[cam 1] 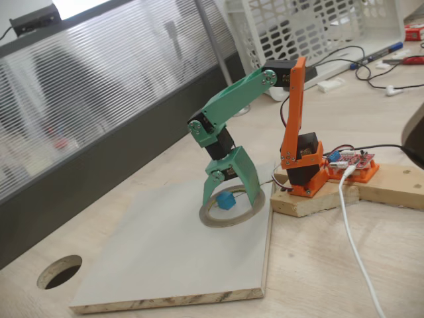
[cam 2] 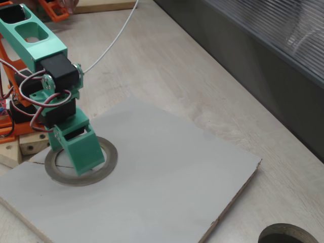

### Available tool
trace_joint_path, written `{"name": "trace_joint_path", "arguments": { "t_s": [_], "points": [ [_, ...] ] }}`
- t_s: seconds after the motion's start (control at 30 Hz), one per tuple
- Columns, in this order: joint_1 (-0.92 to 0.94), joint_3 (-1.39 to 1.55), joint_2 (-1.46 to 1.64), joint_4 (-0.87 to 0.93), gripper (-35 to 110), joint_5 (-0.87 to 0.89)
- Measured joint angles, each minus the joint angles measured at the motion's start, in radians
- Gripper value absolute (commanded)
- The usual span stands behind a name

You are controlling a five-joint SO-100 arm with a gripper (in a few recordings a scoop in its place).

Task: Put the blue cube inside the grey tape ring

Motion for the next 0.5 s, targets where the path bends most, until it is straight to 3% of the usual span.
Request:
{"name": "trace_joint_path", "arguments": {
  "t_s": [0.37,0.5],
  "points": [
    [-0.008,-0.347,-0.005,0.420,85,-0.002],
    [0.000,-0.423,-0.005,0.472,85,-0.002]
  ]
}}
